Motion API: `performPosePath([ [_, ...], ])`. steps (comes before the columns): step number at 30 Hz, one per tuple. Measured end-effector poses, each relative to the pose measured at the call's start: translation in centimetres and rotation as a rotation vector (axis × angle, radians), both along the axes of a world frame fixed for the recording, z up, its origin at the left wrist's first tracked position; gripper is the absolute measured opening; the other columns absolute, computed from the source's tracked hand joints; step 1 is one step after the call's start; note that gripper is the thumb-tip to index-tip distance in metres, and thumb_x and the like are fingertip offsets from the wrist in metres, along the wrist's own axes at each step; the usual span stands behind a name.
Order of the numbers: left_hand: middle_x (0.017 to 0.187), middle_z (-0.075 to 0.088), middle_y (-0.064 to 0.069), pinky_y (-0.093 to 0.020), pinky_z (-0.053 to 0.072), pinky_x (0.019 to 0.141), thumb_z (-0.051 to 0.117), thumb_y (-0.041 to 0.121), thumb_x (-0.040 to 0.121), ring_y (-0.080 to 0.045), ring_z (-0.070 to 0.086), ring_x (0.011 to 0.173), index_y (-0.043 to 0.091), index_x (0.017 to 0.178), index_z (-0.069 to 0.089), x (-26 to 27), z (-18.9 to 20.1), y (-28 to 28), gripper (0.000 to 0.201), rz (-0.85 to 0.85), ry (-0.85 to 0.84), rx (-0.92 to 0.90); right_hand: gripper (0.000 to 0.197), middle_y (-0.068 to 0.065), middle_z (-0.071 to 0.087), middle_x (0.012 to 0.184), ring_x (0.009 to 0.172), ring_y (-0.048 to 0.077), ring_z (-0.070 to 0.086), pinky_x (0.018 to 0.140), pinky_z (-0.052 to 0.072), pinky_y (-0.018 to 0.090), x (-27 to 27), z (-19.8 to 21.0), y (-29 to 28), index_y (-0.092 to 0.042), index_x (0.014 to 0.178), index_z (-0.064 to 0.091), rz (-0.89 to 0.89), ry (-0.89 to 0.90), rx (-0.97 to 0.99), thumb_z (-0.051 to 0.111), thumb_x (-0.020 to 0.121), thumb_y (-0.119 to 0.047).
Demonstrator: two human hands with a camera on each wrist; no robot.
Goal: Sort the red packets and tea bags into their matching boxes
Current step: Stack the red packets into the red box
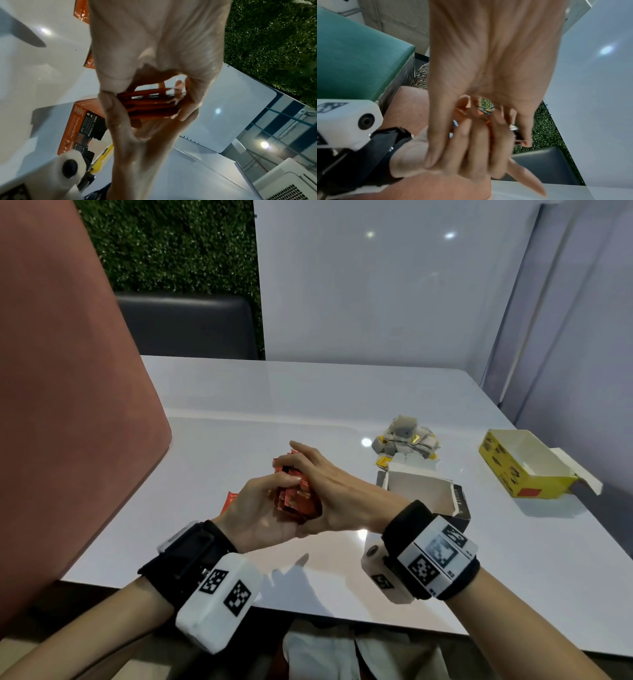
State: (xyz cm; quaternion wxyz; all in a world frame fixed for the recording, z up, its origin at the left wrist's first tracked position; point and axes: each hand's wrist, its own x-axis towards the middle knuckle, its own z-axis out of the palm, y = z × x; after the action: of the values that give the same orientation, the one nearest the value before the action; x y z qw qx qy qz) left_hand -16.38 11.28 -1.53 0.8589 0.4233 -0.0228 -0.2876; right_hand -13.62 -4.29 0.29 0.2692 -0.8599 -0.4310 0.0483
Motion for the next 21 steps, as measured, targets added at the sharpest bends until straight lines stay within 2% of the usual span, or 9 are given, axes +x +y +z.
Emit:
performPosePath([
  [2, 0.091, 0.058, -0.012, -0.036, 0.048, 0.072, 0.078, 0.007, 0.049, -0.026, 0.059, 0.085, 0.011, 0.09, 0.062, 0.0, 0.1, -0.2, 0.044, -0.013, 0.018, 0.006, 0.087, 0.004, 0.03, 0.142, 0.141, 0.01, 0.01, 0.108, 0.03, 0.022, -0.1, 0.3, -0.2, -0.02, 0.136, 0.03, 0.013, -0.003, 0.0, 0.082, 0.066, -0.022],
  [4, 0.097, 0.058, -0.014, -0.039, 0.051, 0.082, 0.065, -0.001, 0.057, -0.026, 0.059, 0.092, 0.009, 0.093, 0.063, 0.0, 0.3, -0.3, 0.037, -0.043, 0.035, 0.0, 0.086, 0.004, 0.032, 0.139, 0.135, 0.013, 0.023, 0.103, 0.034, 0.022, -0.1, 0.3, -0.3, -0.02, 0.136, 0.033, -0.003, 0.005, -0.013, 0.082, 0.066, -0.023],
  [7, 0.095, 0.058, -0.014, -0.046, 0.05, 0.088, 0.055, -0.001, 0.065, -0.027, 0.058, 0.09, 0.007, 0.097, 0.062, 0.2, 0.1, -0.3, 0.034, -0.113, 0.039, 0.085, 0.085, 0.004, 0.031, 0.137, 0.127, 0.022, 0.034, 0.097, 0.046, 0.038, -0.2, -0.3, 0.1, -0.027, 0.134, 0.034, -0.034, -0.055, -0.067, 0.082, 0.064, -0.03],
  [9, 0.084, 0.055, -0.014, -0.046, 0.052, 0.082, 0.053, -0.003, 0.066, -0.027, 0.054, 0.081, 0.004, 0.093, 0.057, 0.2, -0.1, -0.4, 0.029, -0.148, 0.041, 0.169, 0.083, 0.002, 0.029, 0.136, 0.121, 0.022, 0.036, 0.08, 0.048, 0.036, -0.4, -0.6, 0.2, -0.032, 0.133, 0.034, -0.092, -0.135, -0.147, 0.081, 0.064, -0.032],
  [11, 0.075, 0.054, -0.013, -0.039, 0.052, 0.07, 0.05, -0.008, 0.066, -0.024, 0.052, 0.071, 0.002, 0.086, 0.055, 0.1, -0.2, -0.7, 0.023, -0.124, 0.044, 0.205, 0.083, 0.002, 0.029, 0.136, 0.119, 0.023, 0.036, 0.073, 0.044, 0.032, -0.5, -0.8, 0.2, -0.032, 0.135, 0.032, -0.114, -0.197, -0.195, 0.079, 0.067, -0.03],
  [14, 0.065, 0.055, -0.008, -0.028, 0.049, 0.06, 0.047, -0.009, 0.075, -0.015, 0.054, 0.058, 0.004, 0.076, 0.058, 0.4, -0.3, -1.0, 0.017, -0.063, -0.074, 0.342, 0.089, 0.004, 0.038, 0.131, 0.117, 0.023, 0.042, 0.088, 0.048, 0.036, -0.2, 0.0, -0.8, -0.031, 0.141, 0.023, -0.072, -0.09, -0.066, 0.077, 0.072, -0.024],
  [15, 0.064, 0.055, -0.005, -0.025, 0.048, 0.06, 0.049, -0.005, 0.075, -0.012, 0.053, 0.059, 0.005, 0.079, 0.058, 0.5, -0.2, -1.1, 0.014, -0.079, -0.142, 0.42, 0.087, 0.004, 0.044, 0.127, 0.112, 0.021, 0.047, 0.09, 0.047, 0.03, 0.0, 0.6, -1.5, -0.03, 0.143, 0.021, -0.068, -0.019, -0.014, 0.075, 0.076, -0.021],
  [17, 0.069, 0.052, -0.002, -0.021, 0.047, 0.059, 0.054, 0.002, 0.07, -0.01, 0.051, 0.064, 0.007, 0.09, 0.054, 1.0, 0.1, -1.3, 0.02, -0.149, -0.272, 0.582, 0.07, 0.004, 0.058, 0.117, 0.097, 0.015, 0.057, 0.082, 0.048, 0.016, 0.6, 2.4, -3.3, -0.028, 0.14, 0.029, -0.071, 0.097, 0.036, 0.068, 0.083, -0.014],
  [21, 0.082, 0.047, -0.002, -0.019, 0.046, 0.065, 0.056, 0.004, 0.07, -0.01, 0.047, 0.076, 0.018, 0.108, 0.045, 2.7, 1.8, -3.5, 0.041, -0.258, -0.488, 0.76, 0.029, 0.005, 0.067, 0.104, 0.087, 0.019, 0.068, 0.074, 0.059, 0.031, 1.4, 4.1, -5.8, -0.017, 0.111, 0.061, -0.087, 0.198, 0.143, 0.065, 0.085, -0.005],
])
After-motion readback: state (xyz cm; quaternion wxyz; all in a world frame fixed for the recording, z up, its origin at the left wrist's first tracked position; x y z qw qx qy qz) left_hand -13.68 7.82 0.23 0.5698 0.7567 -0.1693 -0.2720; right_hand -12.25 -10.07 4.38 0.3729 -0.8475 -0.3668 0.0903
